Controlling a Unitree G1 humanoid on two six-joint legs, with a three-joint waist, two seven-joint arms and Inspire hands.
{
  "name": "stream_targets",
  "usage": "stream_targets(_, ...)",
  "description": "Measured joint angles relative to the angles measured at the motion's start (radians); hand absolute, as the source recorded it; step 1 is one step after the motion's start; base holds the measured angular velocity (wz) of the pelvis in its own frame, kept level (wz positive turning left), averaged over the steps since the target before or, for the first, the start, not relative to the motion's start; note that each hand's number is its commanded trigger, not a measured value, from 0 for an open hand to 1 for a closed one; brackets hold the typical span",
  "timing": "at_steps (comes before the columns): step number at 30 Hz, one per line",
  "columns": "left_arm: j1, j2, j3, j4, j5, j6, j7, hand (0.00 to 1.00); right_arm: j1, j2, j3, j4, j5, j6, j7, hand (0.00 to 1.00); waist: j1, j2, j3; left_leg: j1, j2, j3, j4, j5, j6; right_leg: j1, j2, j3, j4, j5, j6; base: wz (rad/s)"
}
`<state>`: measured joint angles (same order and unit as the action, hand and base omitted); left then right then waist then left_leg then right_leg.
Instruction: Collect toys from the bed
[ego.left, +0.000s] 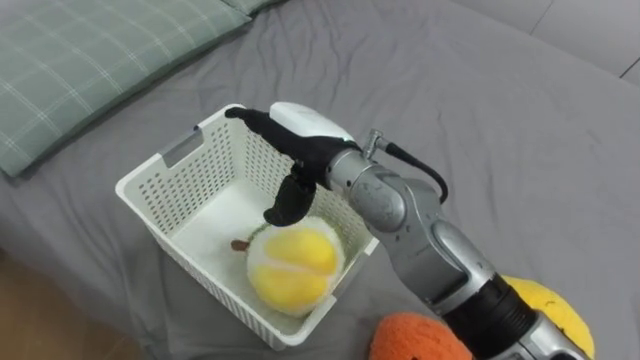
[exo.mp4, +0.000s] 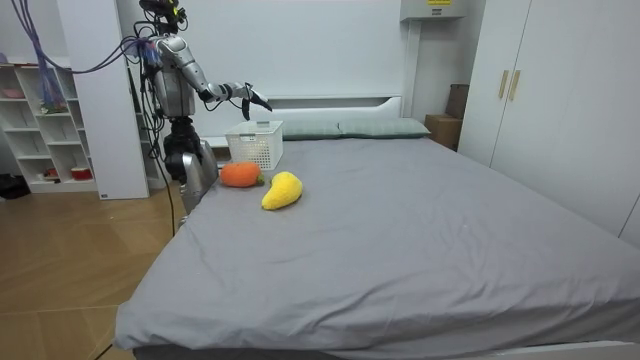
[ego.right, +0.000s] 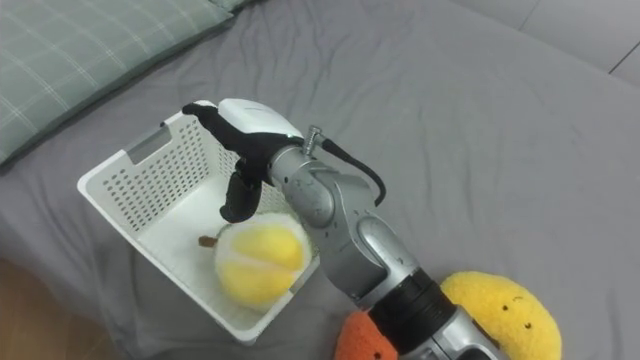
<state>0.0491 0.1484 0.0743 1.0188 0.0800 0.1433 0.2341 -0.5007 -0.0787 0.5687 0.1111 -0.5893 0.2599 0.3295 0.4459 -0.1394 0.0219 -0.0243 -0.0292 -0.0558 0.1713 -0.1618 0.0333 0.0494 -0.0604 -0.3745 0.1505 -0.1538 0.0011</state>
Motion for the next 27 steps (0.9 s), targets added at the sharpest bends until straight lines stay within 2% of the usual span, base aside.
stream_targets(9, 0.003, -0.003, 0.001, 0.0, 0.0, 0.0, 0.016, 0.0, 0.0, -0.004, -0.008, -0.001, 0.007, 0.0, 0.0, 0.0, -0.005, -0.001, -0.0007, 0.002, 0.0, 0.002, -0.001, 0.0, 0.0, -0.002, 0.0, 0.003, 0.0, 0.0, 0.0, 0.0)
stream_targets(12, 0.008, -0.005, 0.002, 0.001, -0.003, 0.0, 0.017, 0.0, 0.0, -0.011, -0.042, -0.001, 0.013, 0.0, -0.003, 0.0, -0.005, -0.001, -0.0005, 0.002, 0.0, 0.002, -0.001, 0.0, 0.0, 0.001, 0.0, 0.003, 0.0, 0.0, 0.0, 0.0)
stream_targets(15, 0.016, -0.006, 0.004, 0.004, -0.005, 0.0, 0.016, 0.0, 0.001, -0.039, -0.073, -0.001, 0.015, -0.019, -0.04, 0.0, -0.018, 0.0, -0.0002, 0.004, 0.0, 0.003, -0.001, 0.0, 0.001, 0.002, -0.005, 0.009, 0.0, 0.001, 0.001, 0.0)
stream_targets(18, 0.044, -0.008, 0.054, 0.003, -0.002, 0.001, 0.015, 0.0, 0.005, -0.072, -0.128, -0.006, 0.017, -0.031, -0.071, 0.0, -0.052, 0.0, -0.0002, 0.008, 0.0, 0.008, 0.0, 0.0, 0.001, 0.003, 0.0, 0.017, 0.001, 0.002, 0.002, -0.05)
stream_targets(20, 0.063, -0.013, 0.091, 0.0, -0.003, 0.006, 0.013, 0.0, 0.027, -0.09, -0.223, -0.008, 0.037, -0.046, -0.115, 0.0, -0.088, 0.004, 0.001, 0.014, 0.0, 0.014, 0.003, 0.002, 0.003, 0.003, -0.007, 0.018, 0.002, 0.002, 0.003, -0.02)
stream_targets(24, 0.078, -0.012, 0.103, 0.0, 0.0, 0.008, 0.009, 0.0, 0.098, -0.143, -0.339, -0.007, 0.04, -0.051, -0.193, 0.0, -0.126, 0.008, -0.0001, 0.023, 0.001, 0.031, -0.002, 0.003, 0.004, 0.003, -0.008, 0.031, 0.003, 0.003, 0.004, -0.11)
stream_targets(26, 0.08, -0.014, 0.119, 0.003, -0.011, 0.008, -0.002, 0.0, 0.128, -0.189, -0.391, 0.001, 0.057, -0.053, -0.218, 0.0, -0.163, 0.013, 0.0022, 0.032, 0.002, 0.046, -0.007, 0.002, 0.005, 0.004, -0.007, 0.048, 0.005, 0.004, 0.005, -0.19)
stream_targets(27, 0.083, -0.014, 0.119, 0.003, -0.011, 0.007, -0.003, 0.0, 0.135, -0.198, -0.404, 0.002, 0.066, -0.053, -0.222, 0.0, -0.172, 0.017, 0.0025, 0.032, 0.002, 0.046, -0.008, 0.002, 0.005, 0.006, -0.008, 0.048, 0.006, 0.004, 0.005, -0.14)
